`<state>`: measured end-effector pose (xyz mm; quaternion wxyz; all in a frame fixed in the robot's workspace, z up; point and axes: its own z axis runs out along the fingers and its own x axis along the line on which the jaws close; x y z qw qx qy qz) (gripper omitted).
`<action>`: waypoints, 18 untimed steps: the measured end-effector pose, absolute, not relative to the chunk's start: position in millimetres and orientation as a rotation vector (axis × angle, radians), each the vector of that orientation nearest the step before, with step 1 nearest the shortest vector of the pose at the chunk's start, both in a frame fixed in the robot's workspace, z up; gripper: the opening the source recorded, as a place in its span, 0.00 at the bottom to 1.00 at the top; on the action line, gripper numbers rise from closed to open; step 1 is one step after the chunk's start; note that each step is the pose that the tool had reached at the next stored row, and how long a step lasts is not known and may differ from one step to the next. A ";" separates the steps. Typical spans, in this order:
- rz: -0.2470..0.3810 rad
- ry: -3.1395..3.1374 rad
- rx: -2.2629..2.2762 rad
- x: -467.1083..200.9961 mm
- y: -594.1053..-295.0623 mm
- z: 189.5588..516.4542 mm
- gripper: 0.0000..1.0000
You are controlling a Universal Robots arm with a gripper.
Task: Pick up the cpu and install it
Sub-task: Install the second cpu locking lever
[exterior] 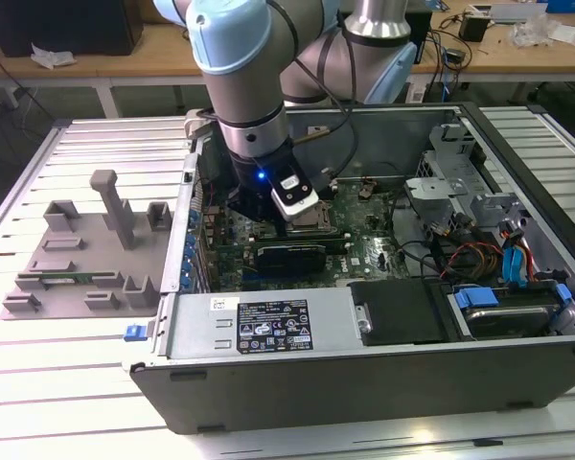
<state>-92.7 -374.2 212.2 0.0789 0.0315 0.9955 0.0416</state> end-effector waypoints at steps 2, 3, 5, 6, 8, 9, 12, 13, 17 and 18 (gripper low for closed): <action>0.125 2.980 0.094 -91.1 -374.2 211.9 0.11; 0.125 2.980 0.094 -90.2 -374.3 211.8 0.11; 0.124 2.980 0.094 -89.8 -374.3 211.7 0.11; 0.125 2.980 0.094 -89.7 -374.2 211.7 0.11; 0.125 2.980 0.094 -89.6 -374.2 211.7 0.11; 0.125 2.980 0.094 -89.6 -374.2 211.7 0.11; 0.127 2.980 0.094 -89.5 -374.3 210.8 0.11; 0.129 2.980 0.094 -89.6 -374.3 210.5 0.11; 0.155 2.978 0.096 -89.5 -374.2 209.6 0.11; 0.161 2.977 0.097 -89.6 -374.3 209.4 0.11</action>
